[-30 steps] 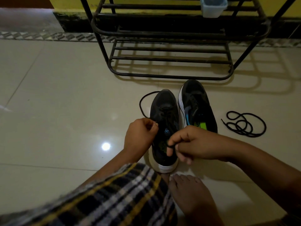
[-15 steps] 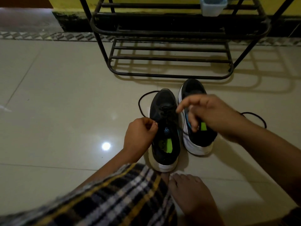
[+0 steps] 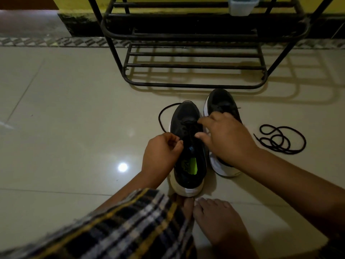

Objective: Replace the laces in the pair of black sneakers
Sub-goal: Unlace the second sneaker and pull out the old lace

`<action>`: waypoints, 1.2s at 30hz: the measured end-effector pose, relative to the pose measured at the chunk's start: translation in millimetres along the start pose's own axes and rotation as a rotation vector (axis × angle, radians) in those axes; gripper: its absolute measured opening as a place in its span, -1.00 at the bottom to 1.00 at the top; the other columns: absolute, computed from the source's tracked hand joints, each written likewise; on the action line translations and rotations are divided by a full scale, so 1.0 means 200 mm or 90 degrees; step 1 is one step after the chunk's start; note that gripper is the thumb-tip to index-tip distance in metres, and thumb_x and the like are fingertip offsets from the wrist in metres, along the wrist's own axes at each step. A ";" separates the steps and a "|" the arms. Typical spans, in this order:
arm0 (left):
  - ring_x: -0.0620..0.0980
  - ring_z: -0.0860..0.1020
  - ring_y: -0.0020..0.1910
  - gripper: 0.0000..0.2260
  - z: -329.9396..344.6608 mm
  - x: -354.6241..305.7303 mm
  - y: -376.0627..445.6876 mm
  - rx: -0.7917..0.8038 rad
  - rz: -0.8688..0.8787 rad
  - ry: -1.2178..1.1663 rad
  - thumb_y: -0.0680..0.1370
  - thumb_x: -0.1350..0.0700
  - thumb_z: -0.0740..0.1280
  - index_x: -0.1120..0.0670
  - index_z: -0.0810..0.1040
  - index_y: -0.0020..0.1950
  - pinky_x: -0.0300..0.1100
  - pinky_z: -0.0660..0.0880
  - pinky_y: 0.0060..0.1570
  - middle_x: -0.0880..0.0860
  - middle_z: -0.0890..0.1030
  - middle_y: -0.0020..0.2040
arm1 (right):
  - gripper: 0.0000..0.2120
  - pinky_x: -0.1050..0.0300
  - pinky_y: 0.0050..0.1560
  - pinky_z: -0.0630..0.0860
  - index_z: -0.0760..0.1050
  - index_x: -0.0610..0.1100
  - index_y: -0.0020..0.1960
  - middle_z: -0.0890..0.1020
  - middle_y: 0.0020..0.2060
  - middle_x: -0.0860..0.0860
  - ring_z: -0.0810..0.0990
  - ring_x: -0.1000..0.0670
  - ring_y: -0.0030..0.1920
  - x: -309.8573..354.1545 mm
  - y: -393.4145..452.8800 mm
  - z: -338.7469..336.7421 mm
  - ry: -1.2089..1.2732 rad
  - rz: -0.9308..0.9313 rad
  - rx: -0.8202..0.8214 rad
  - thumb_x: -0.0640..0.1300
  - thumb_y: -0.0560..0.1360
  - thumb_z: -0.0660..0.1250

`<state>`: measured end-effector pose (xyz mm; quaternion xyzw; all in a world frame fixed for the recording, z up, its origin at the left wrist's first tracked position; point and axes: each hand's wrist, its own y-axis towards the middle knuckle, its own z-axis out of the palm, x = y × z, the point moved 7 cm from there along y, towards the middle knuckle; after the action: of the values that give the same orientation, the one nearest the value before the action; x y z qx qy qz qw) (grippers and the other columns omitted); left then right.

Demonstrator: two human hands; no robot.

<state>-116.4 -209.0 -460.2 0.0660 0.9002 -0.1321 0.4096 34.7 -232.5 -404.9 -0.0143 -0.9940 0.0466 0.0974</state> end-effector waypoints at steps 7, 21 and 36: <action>-0.20 0.57 -0.25 -0.94 -0.02 -0.03 -0.01 0.005 0.034 0.021 0.50 0.06 0.37 0.00 0.62 -0.10 -0.19 0.57 -0.16 -0.08 0.63 -0.24 | -0.53 0.05 0.02 0.44 0.49 -0.14 0.12 0.50 0.09 -0.06 0.39 -0.08 0.19 0.06 0.01 0.07 -0.052 -0.032 0.076 0.24 0.51 0.17; -0.18 0.57 -0.28 -0.91 -0.07 0.03 0.02 -0.029 0.014 0.024 0.50 0.08 0.34 0.02 0.60 -0.19 -0.26 0.49 -0.24 -0.06 0.63 -0.29 | -0.64 0.17 -0.47 0.19 0.22 -0.09 -0.40 0.33 -0.44 0.00 0.43 -0.09 -0.33 -0.05 0.01 0.09 0.017 0.055 0.074 -0.04 0.53 0.19; 0.08 0.35 0.29 -0.68 0.07 -0.20 0.02 0.081 0.244 0.365 0.56 0.10 0.21 -0.03 0.51 0.30 -0.07 0.39 0.19 -0.03 0.43 0.36 | -0.74 0.15 -0.32 0.41 0.56 -0.25 -0.25 0.59 -0.37 -0.14 0.55 -0.05 -0.33 -0.08 0.02 0.10 0.192 0.040 0.059 -0.08 0.49 0.33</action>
<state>-79.2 -209.5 -438.6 0.2938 0.9398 -0.0845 0.1526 46.3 -231.1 -427.8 -0.0476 -0.9640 0.0929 0.2447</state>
